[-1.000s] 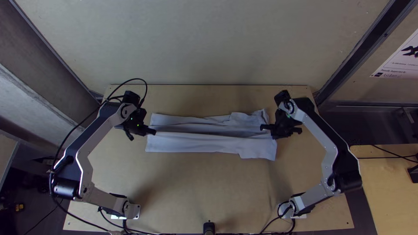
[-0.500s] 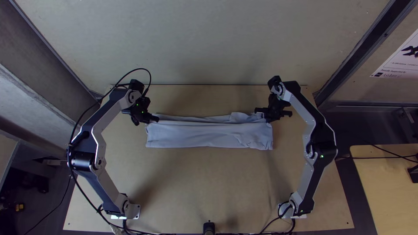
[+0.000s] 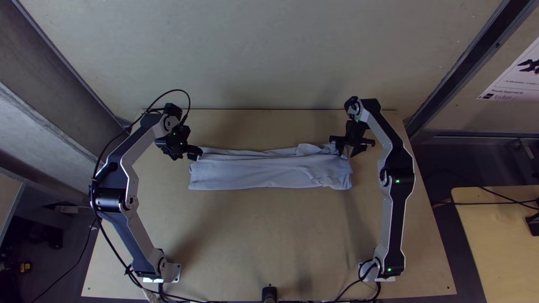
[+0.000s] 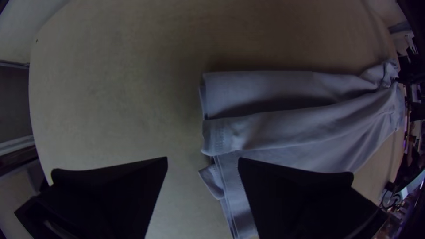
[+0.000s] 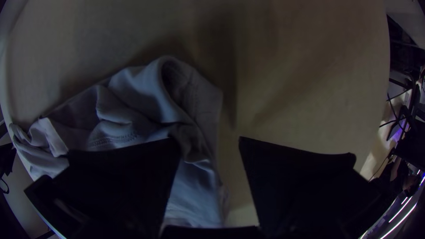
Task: Fold the t-shirt
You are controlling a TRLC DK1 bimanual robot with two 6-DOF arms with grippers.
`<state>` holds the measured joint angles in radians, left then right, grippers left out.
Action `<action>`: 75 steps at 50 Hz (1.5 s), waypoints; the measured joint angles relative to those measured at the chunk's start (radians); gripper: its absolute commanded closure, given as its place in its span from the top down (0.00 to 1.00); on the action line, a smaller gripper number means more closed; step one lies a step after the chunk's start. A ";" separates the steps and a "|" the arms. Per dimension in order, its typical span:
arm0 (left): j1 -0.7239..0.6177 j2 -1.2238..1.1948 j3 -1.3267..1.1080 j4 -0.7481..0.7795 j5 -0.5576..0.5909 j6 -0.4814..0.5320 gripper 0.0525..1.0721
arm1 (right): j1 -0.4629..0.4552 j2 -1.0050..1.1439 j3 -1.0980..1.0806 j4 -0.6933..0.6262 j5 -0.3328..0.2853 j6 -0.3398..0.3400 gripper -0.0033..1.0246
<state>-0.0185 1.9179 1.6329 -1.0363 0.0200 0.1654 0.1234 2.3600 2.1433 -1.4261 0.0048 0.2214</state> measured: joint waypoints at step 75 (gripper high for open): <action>0.221 -0.105 -0.426 0.354 0.703 -0.114 0.96 | -0.078 -0.712 0.031 -0.031 0.112 -0.074 0.96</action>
<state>0.2024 1.8130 1.2072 -0.6827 0.7231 0.0517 0.0452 1.6478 2.1738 -1.4574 0.1169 0.1474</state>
